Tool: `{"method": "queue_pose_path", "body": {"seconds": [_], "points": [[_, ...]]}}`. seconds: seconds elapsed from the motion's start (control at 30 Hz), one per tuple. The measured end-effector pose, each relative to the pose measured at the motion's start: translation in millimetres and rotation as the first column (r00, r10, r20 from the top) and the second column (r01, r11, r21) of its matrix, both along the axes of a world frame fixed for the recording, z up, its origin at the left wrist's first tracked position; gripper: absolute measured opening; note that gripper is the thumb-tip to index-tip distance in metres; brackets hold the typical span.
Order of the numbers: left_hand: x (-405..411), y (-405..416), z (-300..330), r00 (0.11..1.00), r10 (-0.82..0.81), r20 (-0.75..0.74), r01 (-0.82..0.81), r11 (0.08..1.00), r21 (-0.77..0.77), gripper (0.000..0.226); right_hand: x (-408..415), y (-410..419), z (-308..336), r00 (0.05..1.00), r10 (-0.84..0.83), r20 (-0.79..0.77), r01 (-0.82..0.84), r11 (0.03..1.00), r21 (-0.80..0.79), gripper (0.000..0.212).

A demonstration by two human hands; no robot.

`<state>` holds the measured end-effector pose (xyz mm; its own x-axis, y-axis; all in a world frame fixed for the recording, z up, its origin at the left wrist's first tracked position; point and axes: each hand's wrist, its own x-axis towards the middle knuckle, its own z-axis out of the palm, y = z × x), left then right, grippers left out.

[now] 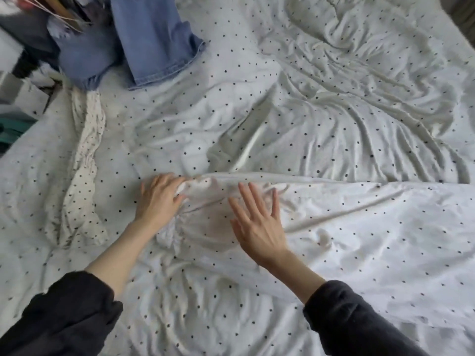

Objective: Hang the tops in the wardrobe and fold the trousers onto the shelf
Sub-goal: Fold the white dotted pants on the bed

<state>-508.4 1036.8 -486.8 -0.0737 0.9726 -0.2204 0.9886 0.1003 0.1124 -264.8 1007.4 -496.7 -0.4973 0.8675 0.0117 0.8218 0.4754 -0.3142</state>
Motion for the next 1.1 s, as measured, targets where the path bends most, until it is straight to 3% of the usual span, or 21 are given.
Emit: {"method": "queue_pose_path", "body": {"seconds": [0.13,0.27,0.4,0.43,0.53,0.63,0.77,0.9,1.03,1.1], "points": [[-26.5,25.7,-21.7,0.963,0.158,0.218,-0.145,0.987,-0.073,0.048,-48.8,-0.5,-2.9,0.982,0.165,0.093,-0.172,0.982,0.073,0.049],[-30.7,22.9,-21.9,0.876,0.288,0.386,-0.291,0.955,-0.051,0.046,-66.2,22.2,-14.6,0.953,0.075,0.294,-0.066,0.997,-0.041,0.069],[-53.4,-4.3,-25.7,0.607,0.478,0.635,-0.364,0.878,-0.312,0.05,-74.6,39.5,-28.7,0.9,0.116,0.42,-0.031,0.979,-0.204,0.074],[-58.1,-10.3,-28.6,0.56,0.524,0.642,-0.359,0.852,-0.382,0.052,-75.9,40.3,-29.1,0.892,0.119,0.435,-0.026,0.977,-0.213,0.075],[-65.4,-17.0,-32.3,0.577,0.563,0.592,-0.324,0.823,-0.467,0.041,-76.5,39.7,-28.7,0.89,0.119,0.44,-0.021,0.975,-0.221,0.074],[-69.9,-14.5,-28.5,0.519,0.603,0.606,-0.288,0.791,-0.54,0.035,-76.0,36.1,-25.1,0.921,0.114,0.372,-0.06,0.986,-0.154,0.067],[-65.8,-15.2,-10.4,0.526,0.615,0.588,-0.267,0.776,-0.572,0.025,-68.6,22.1,-12.5,0.977,0.071,0.202,-0.038,0.986,-0.163,0.056],[-35.9,-5.7,49.8,0.504,0.621,0.6,-0.246,0.769,-0.59,0.015,-40.4,15.3,18.9,0.987,-0.142,-0.077,0.127,0.977,-0.169,0.049],[30.8,12.9,110.3,0.509,0.541,0.67,-0.115,0.814,-0.569,0.005,14.5,11.4,60.1,0.863,-0.42,-0.28,0.372,0.904,-0.209,0.037],[88.6,20.6,130.0,0.492,0.49,0.72,-0.016,0.831,-0.555,0.008,56.4,9.5,79.1,0.688,-0.625,-0.368,0.516,0.778,-0.357,0.031]]}}
